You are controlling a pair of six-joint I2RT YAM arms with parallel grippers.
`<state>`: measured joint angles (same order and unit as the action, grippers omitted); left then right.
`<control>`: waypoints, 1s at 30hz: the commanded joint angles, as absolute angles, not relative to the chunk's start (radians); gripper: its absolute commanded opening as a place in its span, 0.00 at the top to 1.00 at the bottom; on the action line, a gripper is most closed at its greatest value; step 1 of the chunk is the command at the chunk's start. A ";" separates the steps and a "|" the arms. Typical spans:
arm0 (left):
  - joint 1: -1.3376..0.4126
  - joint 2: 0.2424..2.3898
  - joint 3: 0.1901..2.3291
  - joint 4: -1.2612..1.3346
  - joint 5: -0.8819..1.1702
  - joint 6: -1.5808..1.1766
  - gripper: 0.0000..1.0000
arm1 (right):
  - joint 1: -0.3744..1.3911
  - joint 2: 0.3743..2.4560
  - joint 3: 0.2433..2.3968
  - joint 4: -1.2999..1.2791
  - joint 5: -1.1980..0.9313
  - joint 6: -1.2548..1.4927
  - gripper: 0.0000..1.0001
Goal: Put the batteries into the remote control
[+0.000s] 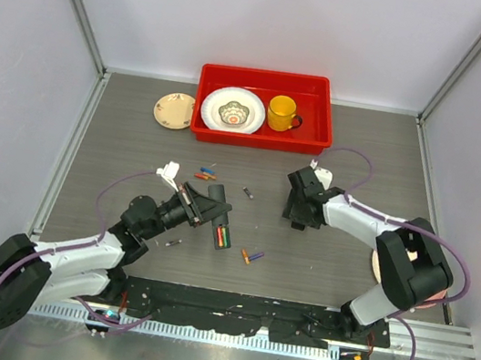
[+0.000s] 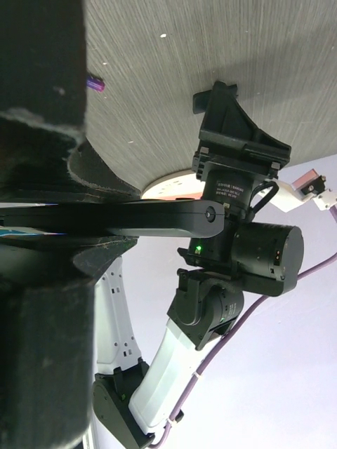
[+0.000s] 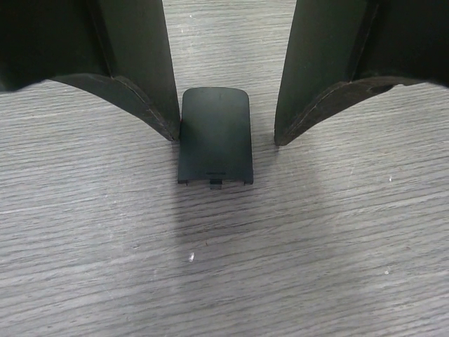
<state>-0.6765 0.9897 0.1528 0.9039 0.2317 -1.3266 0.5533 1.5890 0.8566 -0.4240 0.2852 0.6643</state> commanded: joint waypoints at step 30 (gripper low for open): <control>-0.673 1.048 0.167 0.986 0.253 -1.338 1.00 | 0.555 1.571 0.765 -0.508 0.252 0.652 0.81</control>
<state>-0.6765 1.0454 0.1528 0.9245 0.2466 -1.3315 0.5533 1.5616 0.8165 -0.3958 0.3031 0.6441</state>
